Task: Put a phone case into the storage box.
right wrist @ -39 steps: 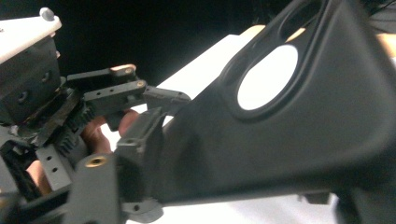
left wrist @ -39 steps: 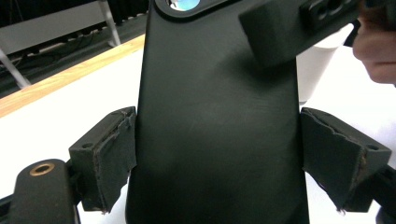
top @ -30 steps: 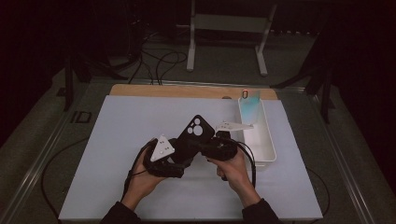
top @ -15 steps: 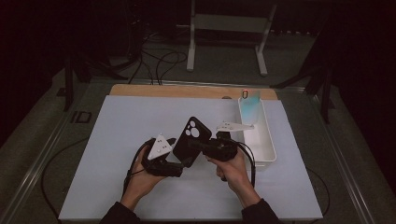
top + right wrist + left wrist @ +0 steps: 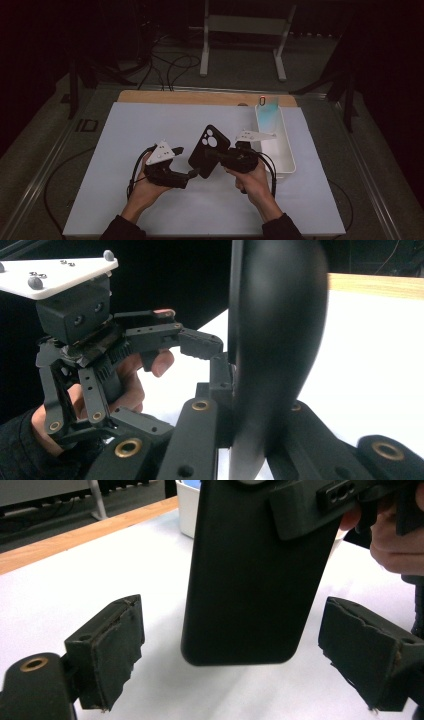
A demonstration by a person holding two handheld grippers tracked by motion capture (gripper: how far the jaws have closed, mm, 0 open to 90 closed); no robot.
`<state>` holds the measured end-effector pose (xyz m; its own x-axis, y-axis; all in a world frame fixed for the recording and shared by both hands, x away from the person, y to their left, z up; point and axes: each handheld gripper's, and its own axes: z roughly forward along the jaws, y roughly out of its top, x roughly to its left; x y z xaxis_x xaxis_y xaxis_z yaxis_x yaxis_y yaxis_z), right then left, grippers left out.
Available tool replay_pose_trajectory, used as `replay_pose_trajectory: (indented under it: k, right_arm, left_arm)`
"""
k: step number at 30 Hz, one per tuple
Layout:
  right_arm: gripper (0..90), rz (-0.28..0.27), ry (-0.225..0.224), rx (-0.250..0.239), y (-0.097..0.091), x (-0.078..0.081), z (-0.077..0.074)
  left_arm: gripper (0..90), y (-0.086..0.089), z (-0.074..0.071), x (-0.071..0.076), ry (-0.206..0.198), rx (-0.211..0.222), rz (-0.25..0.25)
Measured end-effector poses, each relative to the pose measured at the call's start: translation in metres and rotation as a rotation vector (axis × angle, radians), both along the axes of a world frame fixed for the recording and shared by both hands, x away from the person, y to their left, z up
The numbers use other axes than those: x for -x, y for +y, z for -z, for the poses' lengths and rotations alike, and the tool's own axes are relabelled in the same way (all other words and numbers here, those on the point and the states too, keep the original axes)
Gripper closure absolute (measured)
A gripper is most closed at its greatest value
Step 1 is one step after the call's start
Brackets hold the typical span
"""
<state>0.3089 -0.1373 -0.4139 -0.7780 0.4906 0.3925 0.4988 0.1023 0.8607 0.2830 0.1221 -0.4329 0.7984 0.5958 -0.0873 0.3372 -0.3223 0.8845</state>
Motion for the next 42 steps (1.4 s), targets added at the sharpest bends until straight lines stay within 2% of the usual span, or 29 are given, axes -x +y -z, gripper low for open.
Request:
replay_pose_trajectory:
  k: [6, 11, 15, 19, 22, 25, 33, 34, 38, 42]
  right_arm:
    - [85.7, -0.006, -0.009, -0.007, -0.006, 0.001, -0.001]
    - [85.6, -0.048, -0.040, -0.005, -0.008, 0.006, -0.004]
    - [85.6, -0.080, -0.069, -0.005, -0.009, 0.010, -0.007]
    - [85.5, -0.109, -0.079, -0.010, -0.008, 0.011, -0.009]
    - [85.5, -0.130, -0.085, -0.010, -0.006, 0.012, -0.010]
    - [85.4, -0.169, -0.097, -0.022, -0.002, 0.014, -0.011]
    - [85.4, -0.205, -0.102, -0.045, -0.001, 0.013, -0.013]
    - [85.4, -0.213, -0.102, -0.048, -0.001, 0.013, -0.013]
    - [85.4, -0.234, -0.109, -0.047, 0.000, 0.014, -0.013]
    - [85.2, -0.221, -0.115, -0.038, -0.003, 0.011, -0.014]
  left_arm:
    - [5.9, 0.001, 0.001, -0.001, 0.024, -0.002, 0.019]
    - [3.2, 0.001, 0.004, -0.003, 0.051, 0.007, 0.040]
    - [2.4, -0.001, 0.004, -0.002, 0.050, 0.008, 0.061]
    - [2.4, -0.003, 0.006, -0.002, 0.057, 0.005, 0.091]
    - [5.4, -0.005, 0.007, 0.000, 0.056, 0.004, 0.120]
    - [11.9, -0.006, 0.007, 0.002, 0.054, 0.001, 0.135]
    - [22.9, -0.007, 0.007, 0.002, 0.067, 0.015, 0.186]
    - [22.9, -0.008, 0.008, 0.003, 0.069, 0.013, 0.209]
    - [34.2, -0.010, 0.009, 0.005, 0.058, -0.008, 0.232]
    - [46.7, -0.008, 0.009, 0.005, 0.063, -0.006, 0.258]
